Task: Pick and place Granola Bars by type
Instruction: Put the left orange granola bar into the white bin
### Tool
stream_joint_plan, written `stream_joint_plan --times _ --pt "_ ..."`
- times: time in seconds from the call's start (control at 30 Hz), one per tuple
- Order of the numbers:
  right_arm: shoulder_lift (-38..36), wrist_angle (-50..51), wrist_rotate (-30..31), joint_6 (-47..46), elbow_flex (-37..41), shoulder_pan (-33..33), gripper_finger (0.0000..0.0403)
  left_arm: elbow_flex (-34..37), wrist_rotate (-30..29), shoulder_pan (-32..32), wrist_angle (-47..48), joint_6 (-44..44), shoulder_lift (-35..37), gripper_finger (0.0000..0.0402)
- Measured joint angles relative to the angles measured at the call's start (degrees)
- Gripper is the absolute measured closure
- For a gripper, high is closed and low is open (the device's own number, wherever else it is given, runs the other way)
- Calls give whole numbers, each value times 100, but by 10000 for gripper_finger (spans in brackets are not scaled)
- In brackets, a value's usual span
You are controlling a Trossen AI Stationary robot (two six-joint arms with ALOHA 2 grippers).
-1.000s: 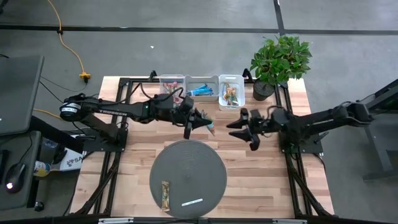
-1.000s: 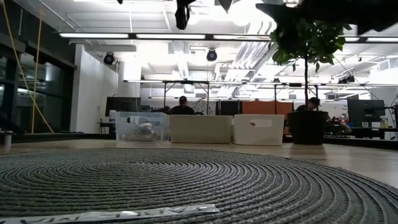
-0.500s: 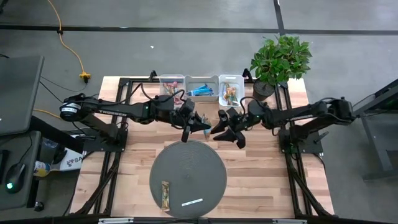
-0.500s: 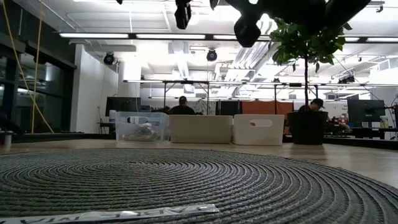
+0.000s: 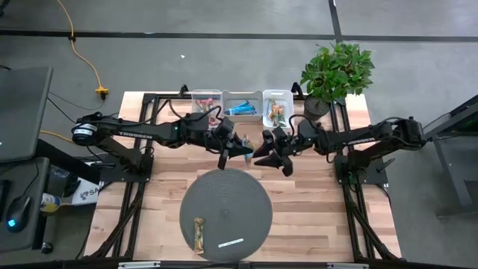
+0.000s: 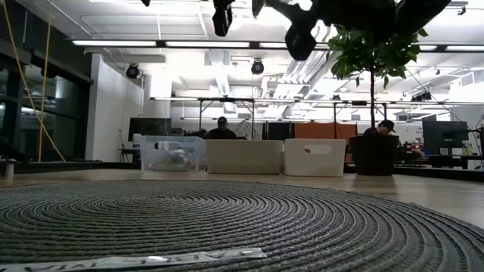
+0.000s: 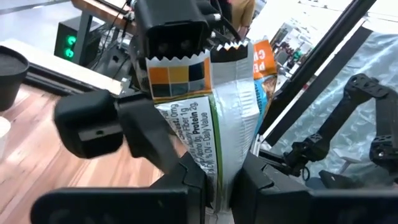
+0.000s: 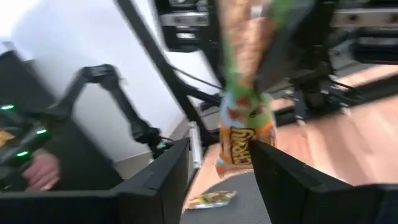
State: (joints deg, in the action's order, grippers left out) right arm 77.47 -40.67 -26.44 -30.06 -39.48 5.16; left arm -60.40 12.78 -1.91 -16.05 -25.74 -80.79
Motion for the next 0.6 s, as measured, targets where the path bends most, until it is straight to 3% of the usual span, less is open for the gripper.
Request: stream_joint_plan --times 0.17,0.47,0.6 --pt "3 199 172 43 -9 136 220 4 2 4 -10 0 -14 365" --pt "4 77 -373 -99 -9 213 131 4 -22 7 6 0 -12 365" --pt "12 -70 -439 -184 -9 130 117 4 -167 4 2 47 -12 365"
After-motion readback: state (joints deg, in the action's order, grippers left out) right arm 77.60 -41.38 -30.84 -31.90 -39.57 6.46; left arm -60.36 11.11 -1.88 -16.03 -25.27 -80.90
